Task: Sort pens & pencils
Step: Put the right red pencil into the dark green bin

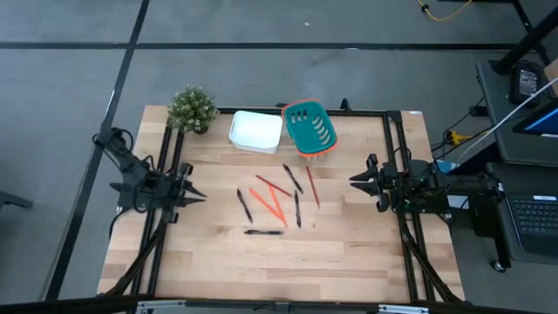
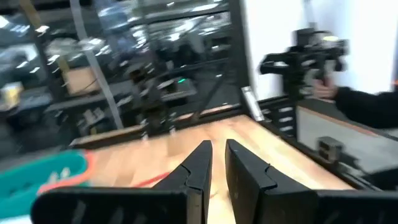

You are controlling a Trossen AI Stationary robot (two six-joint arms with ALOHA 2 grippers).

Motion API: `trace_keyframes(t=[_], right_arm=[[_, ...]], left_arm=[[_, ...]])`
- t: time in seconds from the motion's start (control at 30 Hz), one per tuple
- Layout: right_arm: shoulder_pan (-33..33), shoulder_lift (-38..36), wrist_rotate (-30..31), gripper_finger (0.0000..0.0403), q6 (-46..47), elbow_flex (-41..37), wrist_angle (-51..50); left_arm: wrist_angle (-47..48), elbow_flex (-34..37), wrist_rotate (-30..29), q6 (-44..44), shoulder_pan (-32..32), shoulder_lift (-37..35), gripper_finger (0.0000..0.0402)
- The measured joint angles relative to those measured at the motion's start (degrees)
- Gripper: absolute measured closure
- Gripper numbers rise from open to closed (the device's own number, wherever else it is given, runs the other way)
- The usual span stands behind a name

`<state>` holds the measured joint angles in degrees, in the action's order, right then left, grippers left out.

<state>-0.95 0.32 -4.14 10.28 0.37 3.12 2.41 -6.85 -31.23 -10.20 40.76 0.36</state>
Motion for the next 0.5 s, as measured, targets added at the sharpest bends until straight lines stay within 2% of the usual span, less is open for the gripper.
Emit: trace_keyframes(t=[0.17, 0.4, 0.5], right_arm=[[0.00, -0.01, 0.02, 0.0318, -0.28, 0.01, 1.31], [0.00, 0.00, 0.07, 0.0318, -0.26, 0.01, 1.88], [0.00, 0.00, 0.09, 0.0318, -0.26, 0.00, 2.03]], left_arm=[[-0.56, 1.09, 0.20, 6.93, -8.24, 0.00, 0.0360], [-0.98, 4.31, 5.91, 11.41, -18.91, 0.02, 0.0360], [-5.16, 5.88, 7.28, 12.73, -23.28, 0.45, 0.0360]])
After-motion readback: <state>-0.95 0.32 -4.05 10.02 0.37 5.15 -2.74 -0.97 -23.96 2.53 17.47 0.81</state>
